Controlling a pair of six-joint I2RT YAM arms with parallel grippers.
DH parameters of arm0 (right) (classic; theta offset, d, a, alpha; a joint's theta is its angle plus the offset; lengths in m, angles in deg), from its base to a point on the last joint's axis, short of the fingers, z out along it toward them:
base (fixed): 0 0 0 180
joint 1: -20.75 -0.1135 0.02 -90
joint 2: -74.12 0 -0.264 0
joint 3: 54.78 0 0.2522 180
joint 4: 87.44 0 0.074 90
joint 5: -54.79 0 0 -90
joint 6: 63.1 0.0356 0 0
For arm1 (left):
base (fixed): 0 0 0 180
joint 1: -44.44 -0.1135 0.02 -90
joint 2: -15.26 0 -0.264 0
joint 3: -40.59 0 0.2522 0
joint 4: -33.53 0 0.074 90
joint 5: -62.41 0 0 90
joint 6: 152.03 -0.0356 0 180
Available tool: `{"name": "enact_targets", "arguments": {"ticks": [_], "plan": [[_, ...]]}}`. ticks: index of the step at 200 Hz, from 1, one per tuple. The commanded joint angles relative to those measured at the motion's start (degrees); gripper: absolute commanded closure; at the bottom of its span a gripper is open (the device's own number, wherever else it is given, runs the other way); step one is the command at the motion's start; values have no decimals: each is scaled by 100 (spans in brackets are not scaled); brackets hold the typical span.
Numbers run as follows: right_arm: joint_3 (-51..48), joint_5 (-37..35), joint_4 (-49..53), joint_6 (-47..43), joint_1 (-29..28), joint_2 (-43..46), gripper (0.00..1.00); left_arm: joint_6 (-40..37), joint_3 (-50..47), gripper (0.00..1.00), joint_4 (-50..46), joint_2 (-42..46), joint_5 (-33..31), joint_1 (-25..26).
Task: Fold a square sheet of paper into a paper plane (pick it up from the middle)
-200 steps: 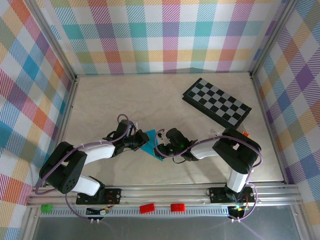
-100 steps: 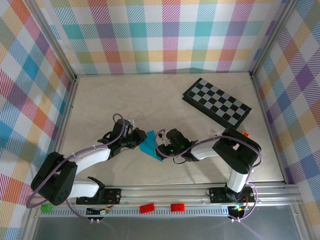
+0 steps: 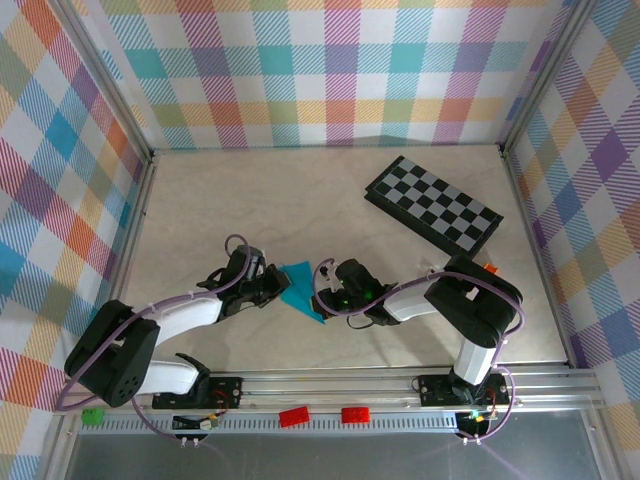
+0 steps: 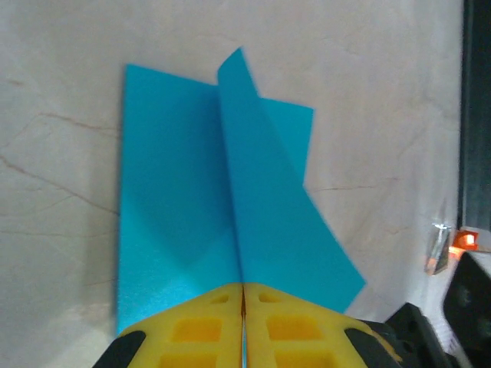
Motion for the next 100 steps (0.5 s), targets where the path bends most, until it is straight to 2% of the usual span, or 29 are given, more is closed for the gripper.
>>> {"name": "enact_targets", "arguments": {"ticks": [1,37,69,100], "plan": [[-50,130,-128,149,13,118,95,89,-90,92,179,-99,113,54],[-169,156,-355,331,13,-21,95,124,-128,94,250,-44,108,54],[-279,139,-525,439,13,-93,95,36,-163,96,731,206,325,54],[-279,214,-527,450,31,-142,95,-106,14,99,1062,-34,691,79]]}}
